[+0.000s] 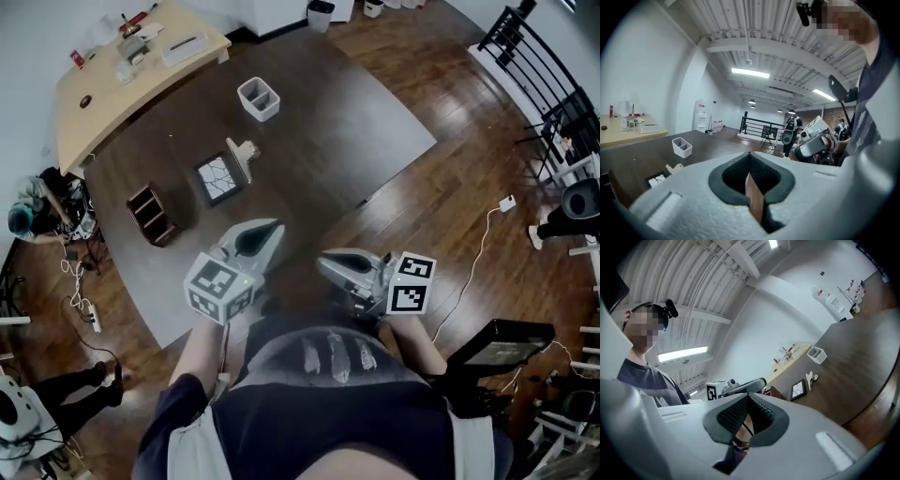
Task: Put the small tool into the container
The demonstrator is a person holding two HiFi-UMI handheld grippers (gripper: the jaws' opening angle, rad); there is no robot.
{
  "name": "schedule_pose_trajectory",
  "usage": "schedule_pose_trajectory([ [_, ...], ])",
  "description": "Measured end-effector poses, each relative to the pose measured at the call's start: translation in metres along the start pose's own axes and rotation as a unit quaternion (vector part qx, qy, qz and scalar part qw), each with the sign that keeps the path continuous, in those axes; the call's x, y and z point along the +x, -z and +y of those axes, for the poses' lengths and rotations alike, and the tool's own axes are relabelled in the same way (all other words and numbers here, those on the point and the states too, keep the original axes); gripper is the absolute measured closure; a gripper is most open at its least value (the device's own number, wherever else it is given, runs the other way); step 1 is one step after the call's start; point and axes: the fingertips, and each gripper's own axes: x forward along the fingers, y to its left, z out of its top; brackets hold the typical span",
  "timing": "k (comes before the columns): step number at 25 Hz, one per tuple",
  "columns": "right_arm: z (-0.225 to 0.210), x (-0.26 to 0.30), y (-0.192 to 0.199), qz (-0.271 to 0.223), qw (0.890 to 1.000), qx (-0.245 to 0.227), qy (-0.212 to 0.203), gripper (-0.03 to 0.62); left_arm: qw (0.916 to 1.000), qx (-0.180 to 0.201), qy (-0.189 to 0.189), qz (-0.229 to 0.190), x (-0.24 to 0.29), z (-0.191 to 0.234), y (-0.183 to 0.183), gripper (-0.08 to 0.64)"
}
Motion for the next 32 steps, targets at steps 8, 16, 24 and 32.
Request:
schedule_pose_trajectory([
  [8, -0.04, -0.056, -0.028, 0.027, 0.996, 0.034, -0.074, 0.594, 0.9962, -0.005, -0.083, 0.025, 0.064, -0.018, -0.017, 0.563],
  [16, -0.076, -0.074, -0.052, 0.021, 0.993, 0.051, -0.107, 0.594, 0.9796, 0.045, -0.184, 0.068, 0.067, 0.006, -0.019, 0.563],
  [24, -0.095, -0.049, -0.084, 0.051, 0.995, 0.021, -0.088, 0.594, 0.9709, 0.056, -0.225, 0.06, 0.081, 0.075, -0.024, 0.565],
  [32, -0.129, 0.002, -0.129, 0.082, 0.996, 0.004, -0.043, 0.594, 0.9684, 0.0, -0.247, 0.031, 0.087, 0.164, -0.017, 0.534],
])
